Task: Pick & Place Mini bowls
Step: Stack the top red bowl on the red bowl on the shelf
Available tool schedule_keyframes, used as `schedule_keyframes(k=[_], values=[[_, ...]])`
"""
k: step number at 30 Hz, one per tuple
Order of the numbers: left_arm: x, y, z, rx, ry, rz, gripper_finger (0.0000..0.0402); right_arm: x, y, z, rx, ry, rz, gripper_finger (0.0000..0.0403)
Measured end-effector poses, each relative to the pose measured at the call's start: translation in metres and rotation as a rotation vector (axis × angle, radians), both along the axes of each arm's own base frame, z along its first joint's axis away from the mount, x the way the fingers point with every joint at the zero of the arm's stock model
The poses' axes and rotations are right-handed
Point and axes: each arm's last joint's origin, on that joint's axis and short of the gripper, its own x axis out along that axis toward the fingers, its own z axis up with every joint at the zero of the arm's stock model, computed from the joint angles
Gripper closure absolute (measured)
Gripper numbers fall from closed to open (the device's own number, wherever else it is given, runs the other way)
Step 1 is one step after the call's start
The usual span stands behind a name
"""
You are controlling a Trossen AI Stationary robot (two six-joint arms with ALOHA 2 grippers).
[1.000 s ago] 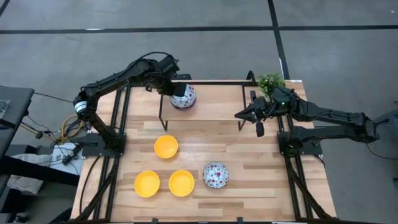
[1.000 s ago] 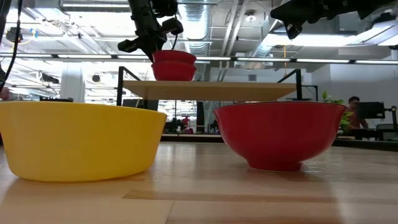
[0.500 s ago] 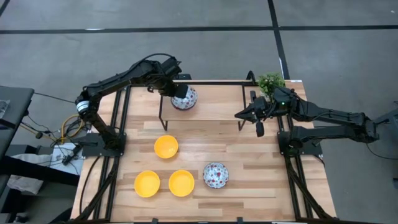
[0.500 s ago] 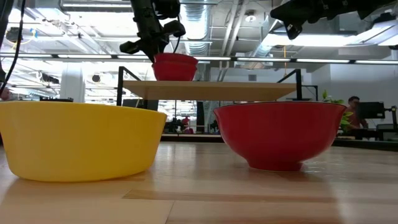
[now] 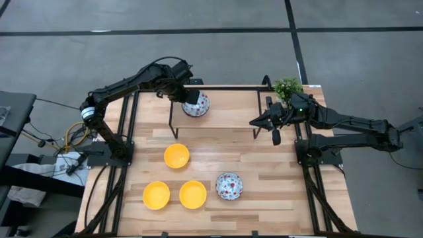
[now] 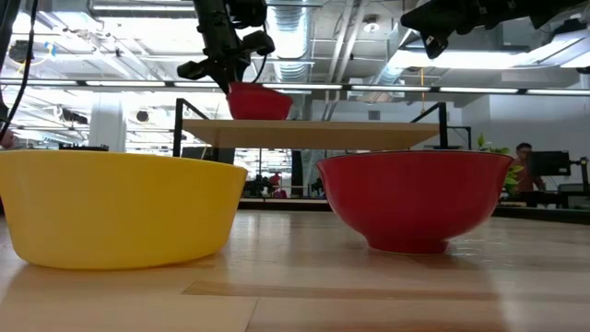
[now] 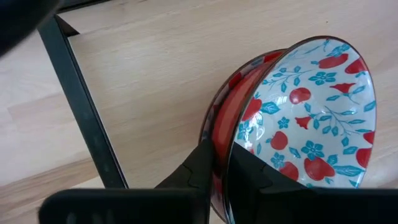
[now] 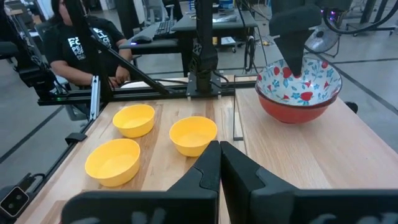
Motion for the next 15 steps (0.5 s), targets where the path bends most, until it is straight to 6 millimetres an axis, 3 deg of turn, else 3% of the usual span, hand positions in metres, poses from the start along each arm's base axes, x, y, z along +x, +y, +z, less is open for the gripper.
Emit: schedule_keyframes(k=[15], values=[[-0.0008, -0.0004, -0.0001, 0.003, 0.011, -0.021, 0.0296, 0.0000, 0.0000, 0.0000, 0.000, 0.000, 0.000, 0.0403]])
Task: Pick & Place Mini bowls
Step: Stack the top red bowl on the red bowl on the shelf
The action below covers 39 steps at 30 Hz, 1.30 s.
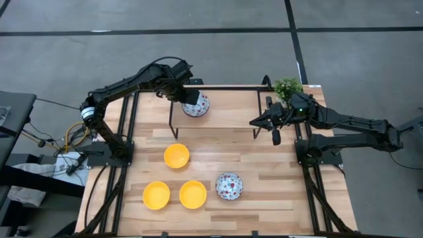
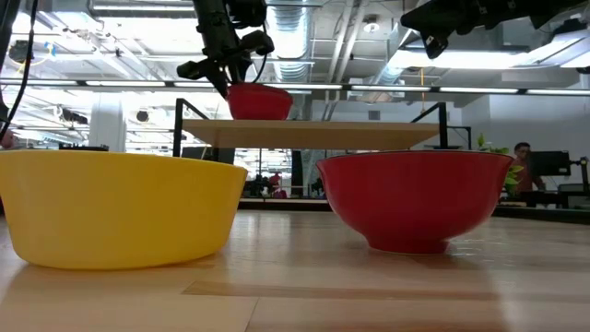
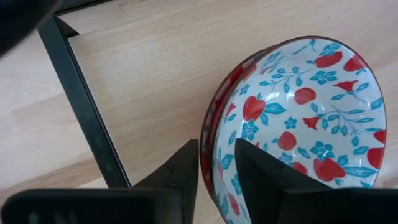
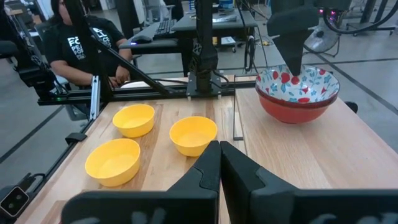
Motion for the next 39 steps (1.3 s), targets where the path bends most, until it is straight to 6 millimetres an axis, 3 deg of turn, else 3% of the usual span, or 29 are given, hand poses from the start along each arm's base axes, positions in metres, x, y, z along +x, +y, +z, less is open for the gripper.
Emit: schedule_keyframes(k=[11, 14, 29, 34, 39], values=[[-0.020, -0.005, 0.026, 0.070, -0.078, 0.028, 0.0273, 0.000, 0.000, 0.000, 0.000, 0.000, 0.000, 0.0403], [-0.016, -0.007, 0.028, 0.090, -0.114, 0.014, 0.0278, 0.000, 0.000, 0.000, 0.000, 0.000, 0.000, 0.0403], [-0.007, -0.009, 0.024, 0.119, -0.106, -0.033, 0.0307, 0.000, 0.000, 0.000, 0.001, 0.003, -0.001, 0.0403], [-0.008, -0.010, 0.003, 0.067, -0.050, -0.008, 0.0308, 0.000, 0.000, 0.000, 0.001, 0.004, -0.001, 0.0403], [-0.008, -0.009, 0.005, 0.078, -0.071, -0.007, 0.0308, 0.000, 0.000, -0.001, 0.003, 0.011, -0.001, 0.0403]])
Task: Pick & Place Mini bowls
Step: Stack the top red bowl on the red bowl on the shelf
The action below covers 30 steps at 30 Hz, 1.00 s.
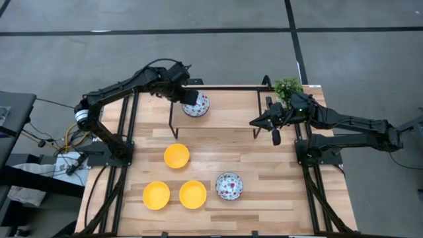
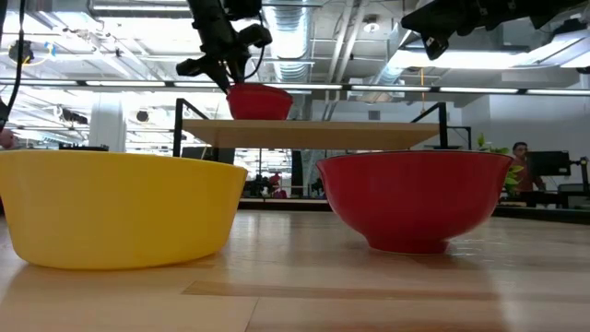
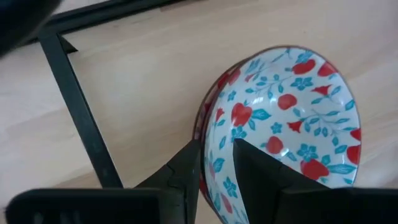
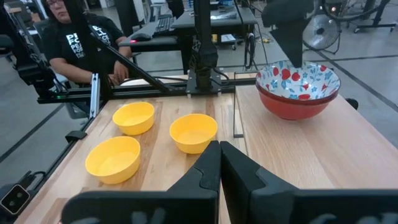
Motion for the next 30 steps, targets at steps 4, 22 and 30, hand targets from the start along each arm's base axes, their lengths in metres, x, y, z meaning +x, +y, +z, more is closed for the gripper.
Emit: schedule_keyframes(k=[4, 22, 30], values=[[-0.002, -0.001, 0.004, 0.020, -0.008, 0.008, 0.0308, 0.000, 0.000, 0.000, 0.000, 0.000, 0.000, 0.0403], [-0.001, -0.003, -0.001, 0.023, -0.066, -0.007, 0.0354, -0.001, 0.000, -0.002, 0.013, 0.020, -0.006, 0.0403], [-0.001, -0.003, 0.002, 0.036, -0.099, -0.008, 0.0358, -0.002, -0.003, -0.003, 0.019, 0.036, -0.021, 0.0403]])
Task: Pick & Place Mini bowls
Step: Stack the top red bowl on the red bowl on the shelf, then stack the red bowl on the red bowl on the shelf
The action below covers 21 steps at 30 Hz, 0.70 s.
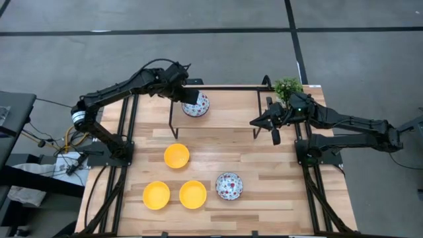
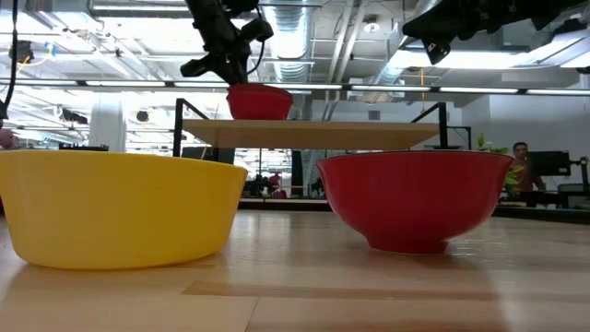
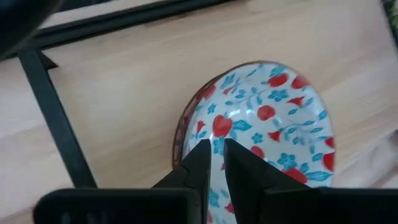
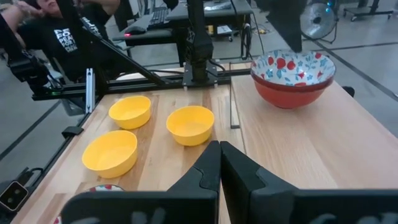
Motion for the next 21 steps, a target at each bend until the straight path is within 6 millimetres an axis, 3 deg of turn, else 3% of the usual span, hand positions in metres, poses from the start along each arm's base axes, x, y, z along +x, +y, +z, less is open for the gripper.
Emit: schedule_keyframes(k=[5, 10, 16, 21], values=[[-0.013, -0.010, 0.032, 0.045, -0.188, -0.030, 0.0360, -0.001, -0.003, -0.001, 0.007, 0.012, -0.017, 0.0403], [-0.033, -0.050, 0.051, 0.079, -0.234, -0.132, 0.0366, -0.003, -0.002, -0.006, 0.045, 0.065, -0.022, 0.0403], [-0.061, -0.098, 0.038, 0.075, -0.238, -0.136, 0.0368, -0.001, 0.010, -0.007, 0.105, 0.077, 0.097, 0.0403], [-0.085, -0.127, 0.022, 0.084, -0.252, -0.115, 0.0369, 0.001, 0.024, -0.006, 0.205, 0.096, 0.171, 0.0403]])
